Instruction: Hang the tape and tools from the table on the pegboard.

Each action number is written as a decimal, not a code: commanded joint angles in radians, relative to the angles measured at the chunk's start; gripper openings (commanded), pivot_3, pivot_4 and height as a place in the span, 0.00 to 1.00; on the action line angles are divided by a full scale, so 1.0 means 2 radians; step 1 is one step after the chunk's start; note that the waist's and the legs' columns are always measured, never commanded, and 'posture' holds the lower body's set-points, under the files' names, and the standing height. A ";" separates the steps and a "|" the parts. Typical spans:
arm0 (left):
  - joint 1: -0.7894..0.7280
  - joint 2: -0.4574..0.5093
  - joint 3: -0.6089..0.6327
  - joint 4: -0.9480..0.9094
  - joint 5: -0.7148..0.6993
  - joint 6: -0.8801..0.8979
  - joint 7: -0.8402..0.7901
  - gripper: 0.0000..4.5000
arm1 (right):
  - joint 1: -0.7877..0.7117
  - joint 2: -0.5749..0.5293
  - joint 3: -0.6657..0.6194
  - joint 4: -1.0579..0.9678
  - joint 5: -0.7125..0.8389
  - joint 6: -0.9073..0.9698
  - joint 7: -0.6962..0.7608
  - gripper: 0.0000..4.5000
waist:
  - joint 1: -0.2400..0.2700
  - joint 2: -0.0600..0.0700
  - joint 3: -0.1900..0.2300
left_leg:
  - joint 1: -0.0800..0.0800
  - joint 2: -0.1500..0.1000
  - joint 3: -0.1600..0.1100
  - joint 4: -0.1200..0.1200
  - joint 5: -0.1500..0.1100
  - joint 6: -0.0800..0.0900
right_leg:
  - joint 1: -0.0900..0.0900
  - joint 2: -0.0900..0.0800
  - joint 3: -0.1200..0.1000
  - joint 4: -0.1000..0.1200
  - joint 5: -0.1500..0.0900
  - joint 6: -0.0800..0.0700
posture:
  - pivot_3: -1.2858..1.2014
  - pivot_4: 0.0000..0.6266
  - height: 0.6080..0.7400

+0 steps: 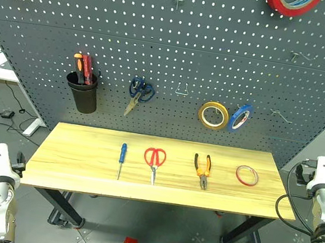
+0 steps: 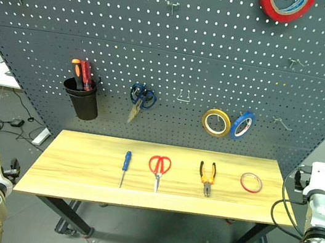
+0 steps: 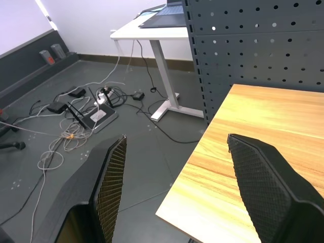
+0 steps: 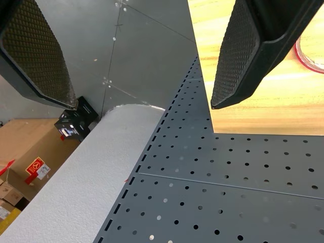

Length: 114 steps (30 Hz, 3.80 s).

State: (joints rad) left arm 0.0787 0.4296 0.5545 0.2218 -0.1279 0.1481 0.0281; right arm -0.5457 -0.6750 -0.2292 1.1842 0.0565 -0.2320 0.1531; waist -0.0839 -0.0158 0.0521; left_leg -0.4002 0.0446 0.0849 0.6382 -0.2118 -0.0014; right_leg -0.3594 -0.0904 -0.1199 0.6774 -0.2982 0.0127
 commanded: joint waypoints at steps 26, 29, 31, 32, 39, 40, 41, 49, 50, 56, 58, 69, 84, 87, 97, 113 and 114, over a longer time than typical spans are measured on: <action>-0.039 0.073 -0.192 -0.181 0.001 0.049 -0.239 0.74 | 0.177 0.063 0.090 -0.462 0.001 0.204 0.153 1.00 | 0.014 0.004 0.043 | -0.002 0.001 0.004 -0.004 0.000 0.000 | -0.006 0.000 0.004 -0.001 0.000 0.000 | 0.44 0.30 1.00; -0.074 0.096 -0.246 -0.174 0.010 0.035 -0.306 0.74 | 0.191 0.059 0.104 -0.537 0.001 0.266 0.162 1.00 | 0.011 0.003 0.055 | -0.003 0.001 0.006 -0.005 0.001 0.003 | -0.008 0.001 0.006 0.000 0.000 0.000 | 0.43 0.33 1.00; -0.100 0.102 -0.275 -0.166 0.004 0.034 -0.347 0.74 | 0.183 0.058 0.109 -0.559 0.000 0.300 0.165 1.00 | 0.010 0.001 0.061 | -0.003 0.001 0.008 -0.005 0.001 0.002 | -0.010 0.001 0.008 0.000 0.000 0.000 | 0.42 0.37 1.00; -0.109 0.102 -0.283 -0.162 0.002 0.035 -0.359 0.74 | 0.179 0.058 0.110 -0.565 0.000 0.313 0.166 1.00 | 0.009 0.000 0.066 | -0.004 0.001 0.008 -0.005 0.001 0.003 | -0.011 0.001 0.008 0.000 0.000 -0.001 | 0.42 0.37 1.00; -0.197 0.085 -0.341 -0.100 0.001 -0.004 -0.447 0.74 | 0.092 0.053 0.141 -0.481 -0.013 0.378 0.193 1.00 | -0.003 -0.003 0.088 | -0.008 0.001 0.011 -0.005 0.000 0.003 | -0.015 0.001 0.011 0.000 0.001 -0.001 | 0.40 0.44 1.00; -0.213 0.076 -0.347 -0.088 -0.001 -0.004 -0.453 0.74 | 0.070 0.053 0.148 -0.445 -0.020 0.376 0.196 1.00 | -0.004 -0.004 0.092 | -0.008 0.001 0.011 -0.005 0.000 0.003 | -0.015 0.001 0.011 0.000 0.001 -0.001 | 0.40 0.45 1.00; -0.227 0.067 -0.352 -0.079 -0.004 -0.003 -0.456 0.74 | 0.050 0.053 0.155 -0.410 -0.026 0.368 0.200 1.00 | -0.005 -0.004 0.095 | -0.008 0.001 0.011 -0.005 0.000 0.003 | -0.015 0.001 0.011 0.000 0.001 -0.001 | 0.40 0.45 1.00; -0.261 0.008 -0.363 -0.074 -0.057 0.024 -0.506 0.74 | -0.079 0.060 0.185 -0.156 -0.068 0.284 0.225 1.00 | -0.015 -0.006 0.110 | -0.008 0.000 0.014 -0.004 0.001 0.003 | -0.015 0.001 0.012 0.000 0.000 0.001 | 0.41 0.48 1.00; -0.260 0.007 -0.365 -0.078 -0.056 0.028 -0.508 0.74 | -0.089 0.062 0.186 -0.137 -0.070 0.277 0.228 1.00 | -0.015 -0.006 0.111 | -0.008 0.000 0.014 -0.004 0.001 0.003 | -0.015 0.001 0.012 -0.001 0.000 0.001 | 0.41 0.48 1.00; -0.256 0.025 -0.407 -0.104 -0.040 0.017 -0.557 0.74 | -0.150 0.071 0.196 -0.025 -0.091 0.264 0.266 1.00 | -0.020 -0.007 0.117 | -0.008 0.001 0.015 -0.004 0.001 0.003 | -0.015 0.001 0.013 0.000 0.000 0.001 | 0.41 0.48 1.00; -0.256 0.030 -0.409 -0.105 -0.035 0.011 -0.558 0.75 | -0.162 0.072 0.210 -0.004 -0.107 0.255 0.279 0.96 | -0.021 -0.007 0.117 | -0.008 0.001 0.015 -0.004 0.001 0.003 | -0.015 0.000 0.013 0.000 0.000 0.001 | 0.41 0.48 1.00; -0.246 0.025 -0.402 -0.127 -0.049 0.014 -0.558 0.75 | -0.160 0.083 0.251 0.033 -0.172 0.184 0.226 0.20 | -0.024 -0.007 0.117 | -0.007 0.000 0.014 -0.003 0.001 0.002 | -0.015 0.000 0.012 0.001 0.000 0.001 | 0.42 0.45 1.00; -0.270 -0.018 -0.392 -0.184 -0.065 0.088 -0.490 0.75 | 0.148 0.054 0.107 -0.600 -0.150 0.238 0.108 0.01 | -0.012 -0.006 0.117 | -0.008 0.000 0.014 -0.004 0.000 0.002 | -0.016 0.000 0.013 0.001 0.000 0.003 | 0.40 0.45 1.00; -0.292 -0.042 -0.378 -0.182 -0.074 0.073 -0.473 0.75 | 0.197 0.086 0.110 -0.748 -0.202 0.239 0.050 0.01 | -0.014 -0.006 0.117 | -0.008 0.001 0.014 -0.004 0.000 0.001 | -0.016 0.001 0.013 0.001 -0.001 0.004 | 0.39 0.46 1.00; -0.353 -0.076 -0.362 -0.148 -0.084 0.071 -0.453 0.75 | 0.092 0.103 0.070 -0.735 -0.196 0.228 0.006 0.01 | -0.017 -0.006 0.117 | -0.008 0.000 0.014 -0.003 0.000 0.002 | -0.016 0.001 0.014 0.001 0.000 0.006 | 0.39 0.43 1.00; -0.385 -0.104 -0.386 -0.113 -0.069 0.053 -0.461 0.75 | -0.060 0.079 -0.037 -0.465 -0.017 0.257 0.049 0.01 | -0.030 -0.006 0.117 | -0.008 0.000 0.015 -0.003 0.000 0.002 | -0.016 0.000 0.014 0.000 0.001 0.004 | 0.39 0.42 1.00; -0.386 -0.104 -0.386 -0.111 -0.069 0.051 -0.462 0.75 | -0.063 0.078 -0.034 -0.458 -0.008 0.257 0.061 0.01 | -0.030 -0.006 0.117 | -0.008 0.000 0.015 -0.003 0.000 0.002 | -0.016 0.000 0.014 0.000 0.001 0.004 | 0.39 0.42 1.00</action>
State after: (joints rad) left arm -0.6743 0.2273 -0.2116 0.0112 -0.2666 0.2754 -0.8880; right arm -0.6496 -0.5056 -0.2758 0.2721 -0.0059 0.2816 0.2457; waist -0.1446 -0.0284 0.2865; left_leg -0.4166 0.0451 0.1148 0.6320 -0.2119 0.0026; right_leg -0.3905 -0.0893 -0.0923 0.6783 -0.2970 0.0205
